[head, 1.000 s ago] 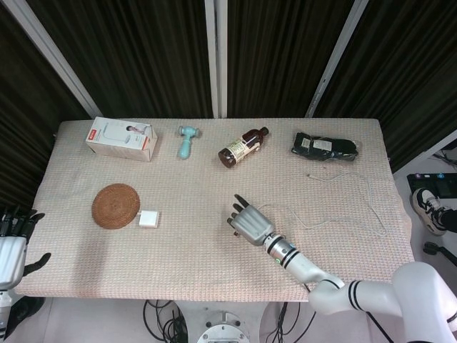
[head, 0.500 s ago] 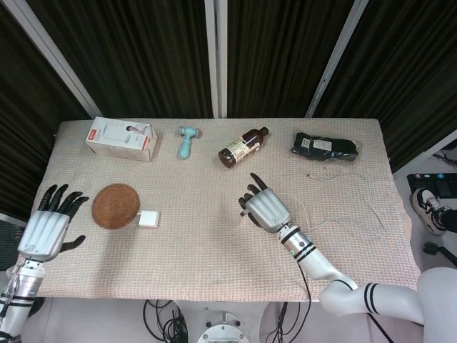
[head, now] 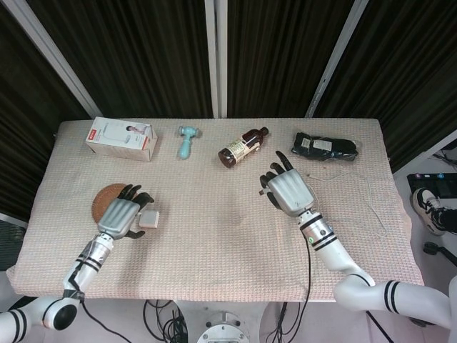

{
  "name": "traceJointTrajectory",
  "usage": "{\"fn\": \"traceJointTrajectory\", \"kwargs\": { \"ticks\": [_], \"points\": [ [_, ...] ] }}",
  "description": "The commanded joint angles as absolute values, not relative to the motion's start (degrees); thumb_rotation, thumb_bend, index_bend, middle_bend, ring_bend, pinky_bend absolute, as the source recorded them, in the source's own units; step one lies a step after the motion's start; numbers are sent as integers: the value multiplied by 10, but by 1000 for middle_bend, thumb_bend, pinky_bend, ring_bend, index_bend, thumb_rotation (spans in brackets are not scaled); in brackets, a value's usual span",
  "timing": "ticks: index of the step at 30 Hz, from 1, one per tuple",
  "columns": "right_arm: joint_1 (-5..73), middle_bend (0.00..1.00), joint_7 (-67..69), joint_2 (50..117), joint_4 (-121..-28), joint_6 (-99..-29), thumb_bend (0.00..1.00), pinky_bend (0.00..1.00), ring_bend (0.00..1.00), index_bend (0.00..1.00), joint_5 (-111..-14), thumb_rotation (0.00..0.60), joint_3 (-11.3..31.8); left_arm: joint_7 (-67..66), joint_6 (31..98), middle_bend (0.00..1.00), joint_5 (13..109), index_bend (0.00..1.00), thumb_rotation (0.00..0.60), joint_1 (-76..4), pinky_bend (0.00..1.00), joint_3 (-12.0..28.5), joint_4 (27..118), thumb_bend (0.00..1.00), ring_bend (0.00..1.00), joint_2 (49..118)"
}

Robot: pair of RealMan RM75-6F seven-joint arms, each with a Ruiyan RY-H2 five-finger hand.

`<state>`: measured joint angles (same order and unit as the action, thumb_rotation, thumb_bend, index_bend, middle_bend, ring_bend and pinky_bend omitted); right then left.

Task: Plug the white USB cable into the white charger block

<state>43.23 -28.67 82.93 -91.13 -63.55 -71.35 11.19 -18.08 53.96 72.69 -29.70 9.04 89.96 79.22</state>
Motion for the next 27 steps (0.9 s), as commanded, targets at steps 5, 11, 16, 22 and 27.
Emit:
{"fn": "traceJointTrajectory", "kwargs": {
  "ticks": [5, 11, 16, 22, 27],
  "points": [
    [428, 512, -279, 822, -913, -631, 354, 82, 261, 621, -710, 600, 111, -217, 533, 226, 670, 289, 600, -319, 53, 89, 850, 196, 58, 840],
    [428, 511, -272, 822, -910, -626, 355, 82, 261, 622, -711, 600, 110, -234, 528, 232, 646, 290, 600, -324, 49, 79, 842, 214, 58, 841],
    [427, 510, -267, 824, -909, -625, 354, 82, 261, 624, -713, 600, 109, -232, 527, 232, 637, 306, 600, -326, 47, 72, 839, 239, 58, 840],
    [426, 510, -261, 825, -908, -623, 354, 82, 261, 626, -711, 600, 109, -224, 526, 232, 640, 307, 600, -330, 46, 64, 829, 266, 58, 842],
    [425, 511, -259, 826, -906, -623, 353, 82, 261, 627, -711, 600, 109, -217, 523, 232, 640, 307, 600, -334, 45, 60, 827, 272, 58, 841]
  ]
}}
